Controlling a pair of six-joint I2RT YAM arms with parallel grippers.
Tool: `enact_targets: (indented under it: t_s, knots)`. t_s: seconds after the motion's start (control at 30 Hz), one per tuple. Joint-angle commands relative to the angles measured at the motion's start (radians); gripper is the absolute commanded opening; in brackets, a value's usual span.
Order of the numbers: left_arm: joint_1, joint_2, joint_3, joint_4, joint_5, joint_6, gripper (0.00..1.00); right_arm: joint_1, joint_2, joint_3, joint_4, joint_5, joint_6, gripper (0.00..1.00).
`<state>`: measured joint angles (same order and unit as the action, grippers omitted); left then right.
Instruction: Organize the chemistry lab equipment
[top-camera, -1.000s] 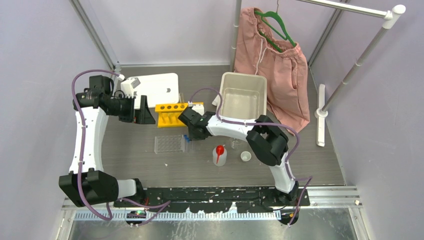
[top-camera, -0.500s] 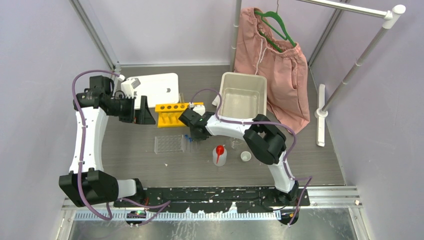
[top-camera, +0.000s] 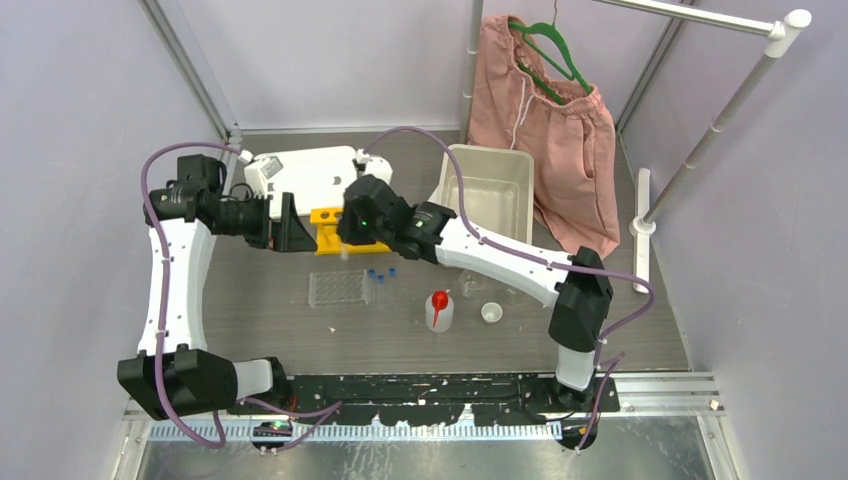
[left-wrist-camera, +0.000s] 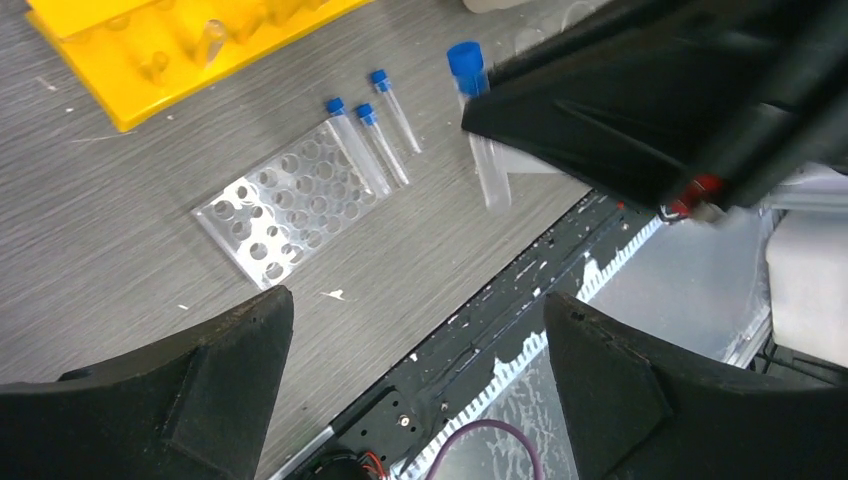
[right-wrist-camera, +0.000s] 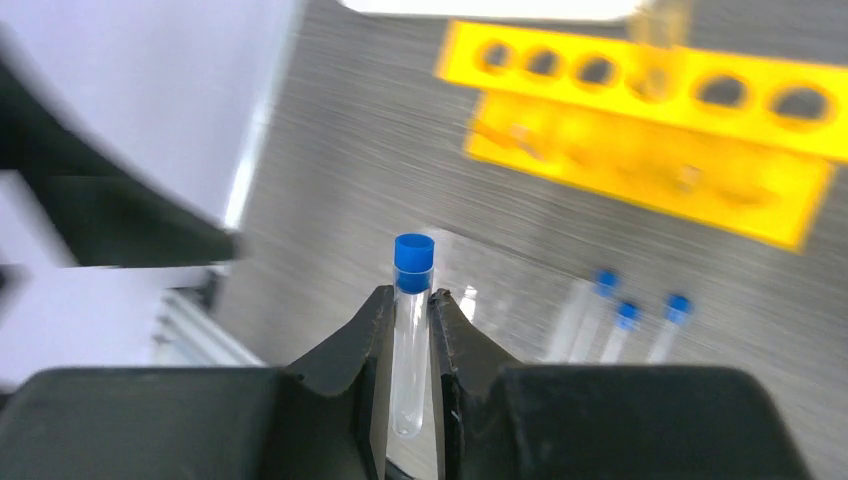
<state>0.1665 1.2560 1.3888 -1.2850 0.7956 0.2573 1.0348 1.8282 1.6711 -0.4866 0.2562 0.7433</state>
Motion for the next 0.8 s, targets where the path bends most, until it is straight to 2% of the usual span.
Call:
enact_targets:
  t_s: [0.0, 0.2, 0.37, 0.47, 0.53, 0.7, 0.77]
  knots:
    - [0.006, -0.028, 0.014, -0.038, 0.108, 0.035, 0.93, 0.048, -0.009, 0.087, 0.198, -0.028, -0.005, 0.01]
    - [0.007, -0.029, 0.016, -0.057, 0.14, 0.046, 0.83, 0.07, 0.039, 0.144, 0.344, -0.056, 0.03, 0.01]
    - [0.006, -0.019, 0.018, -0.056, 0.138, 0.046, 0.67, 0.084, 0.038, 0.132, 0.409, -0.052, 0.055, 0.01]
    - [0.008, -0.01, 0.022, -0.056, 0.129, 0.046, 0.5, 0.085, 0.026, 0.112, 0.426, -0.038, 0.058, 0.01]
    - [0.008, -0.006, 0.023, -0.054, 0.123, 0.045, 0.34, 0.088, 0.017, 0.097, 0.434, -0.025, 0.058, 0.01]
    - [0.008, -0.007, 0.016, -0.042, 0.114, 0.04, 0.14, 0.088, 0.013, 0.083, 0.448, -0.038, 0.069, 0.01]
    - [0.008, -0.011, 0.017, -0.043, 0.105, 0.045, 0.08, 0.088, 0.018, 0.103, 0.421, -0.043, 0.074, 0.14]
